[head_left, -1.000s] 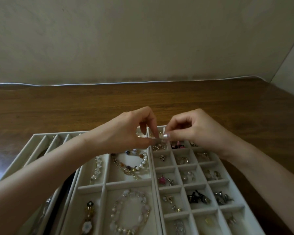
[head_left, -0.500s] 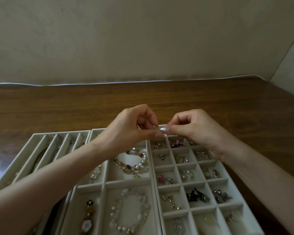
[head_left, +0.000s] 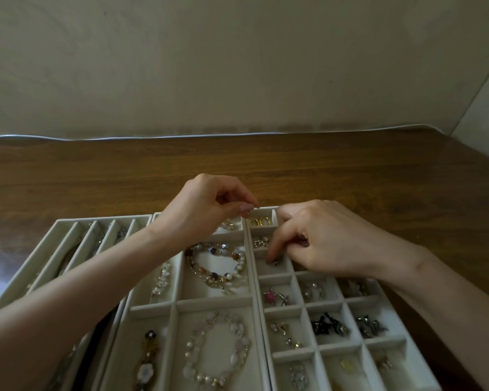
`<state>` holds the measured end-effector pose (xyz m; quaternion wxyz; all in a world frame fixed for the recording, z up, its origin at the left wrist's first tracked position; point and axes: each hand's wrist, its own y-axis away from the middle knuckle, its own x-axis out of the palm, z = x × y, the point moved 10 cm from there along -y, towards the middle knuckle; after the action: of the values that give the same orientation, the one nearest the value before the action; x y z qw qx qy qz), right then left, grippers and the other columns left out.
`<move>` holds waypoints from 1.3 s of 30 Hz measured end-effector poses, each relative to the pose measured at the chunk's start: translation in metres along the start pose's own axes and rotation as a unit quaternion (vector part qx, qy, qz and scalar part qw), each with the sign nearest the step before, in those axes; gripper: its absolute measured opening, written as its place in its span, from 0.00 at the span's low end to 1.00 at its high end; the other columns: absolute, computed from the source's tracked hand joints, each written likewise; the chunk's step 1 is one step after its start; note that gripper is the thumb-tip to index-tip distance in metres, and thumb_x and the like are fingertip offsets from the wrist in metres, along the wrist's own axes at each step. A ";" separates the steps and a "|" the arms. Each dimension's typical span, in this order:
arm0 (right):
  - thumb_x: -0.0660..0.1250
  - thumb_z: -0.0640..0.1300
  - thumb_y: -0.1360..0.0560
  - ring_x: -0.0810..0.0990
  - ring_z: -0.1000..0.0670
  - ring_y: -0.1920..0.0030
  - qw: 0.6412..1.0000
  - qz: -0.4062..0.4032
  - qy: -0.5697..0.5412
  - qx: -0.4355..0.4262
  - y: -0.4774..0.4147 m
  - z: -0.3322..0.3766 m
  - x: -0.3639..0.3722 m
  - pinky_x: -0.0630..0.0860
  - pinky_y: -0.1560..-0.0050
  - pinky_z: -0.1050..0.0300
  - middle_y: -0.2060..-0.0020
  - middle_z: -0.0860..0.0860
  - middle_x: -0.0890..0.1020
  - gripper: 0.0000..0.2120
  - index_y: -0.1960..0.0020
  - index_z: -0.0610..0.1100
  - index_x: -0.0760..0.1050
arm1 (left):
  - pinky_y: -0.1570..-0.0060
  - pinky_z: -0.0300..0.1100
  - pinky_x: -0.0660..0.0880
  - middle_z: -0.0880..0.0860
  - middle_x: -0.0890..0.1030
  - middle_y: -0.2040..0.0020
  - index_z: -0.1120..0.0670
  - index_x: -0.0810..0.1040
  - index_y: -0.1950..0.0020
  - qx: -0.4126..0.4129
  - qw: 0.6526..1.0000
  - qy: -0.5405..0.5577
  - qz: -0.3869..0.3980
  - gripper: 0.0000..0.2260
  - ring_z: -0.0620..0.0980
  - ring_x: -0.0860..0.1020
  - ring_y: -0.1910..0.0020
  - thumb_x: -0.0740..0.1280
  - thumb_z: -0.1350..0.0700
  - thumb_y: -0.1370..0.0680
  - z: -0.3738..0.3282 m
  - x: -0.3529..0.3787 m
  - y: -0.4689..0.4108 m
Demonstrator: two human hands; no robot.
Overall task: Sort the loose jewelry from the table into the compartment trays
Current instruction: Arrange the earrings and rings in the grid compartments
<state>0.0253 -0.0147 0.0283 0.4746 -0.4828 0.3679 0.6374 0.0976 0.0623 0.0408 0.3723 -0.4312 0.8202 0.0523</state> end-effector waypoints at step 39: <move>0.67 0.54 0.26 0.71 0.60 0.59 0.996 -0.006 0.085 -0.019 0.003 0.010 0.000 0.64 0.59 0.64 0.58 0.61 0.74 0.07 0.52 0.53 0.80 | 0.56 0.34 0.76 0.46 0.84 0.63 0.50 0.82 0.56 -0.001 1.000 0.003 0.011 0.03 0.41 0.80 0.61 0.69 0.57 0.26 -0.001 0.004 0.001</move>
<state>0.0203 -0.0063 0.0312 0.4363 -0.5461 0.3916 0.5984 0.0948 0.0605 0.0386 0.3693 -0.4228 0.8257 0.0558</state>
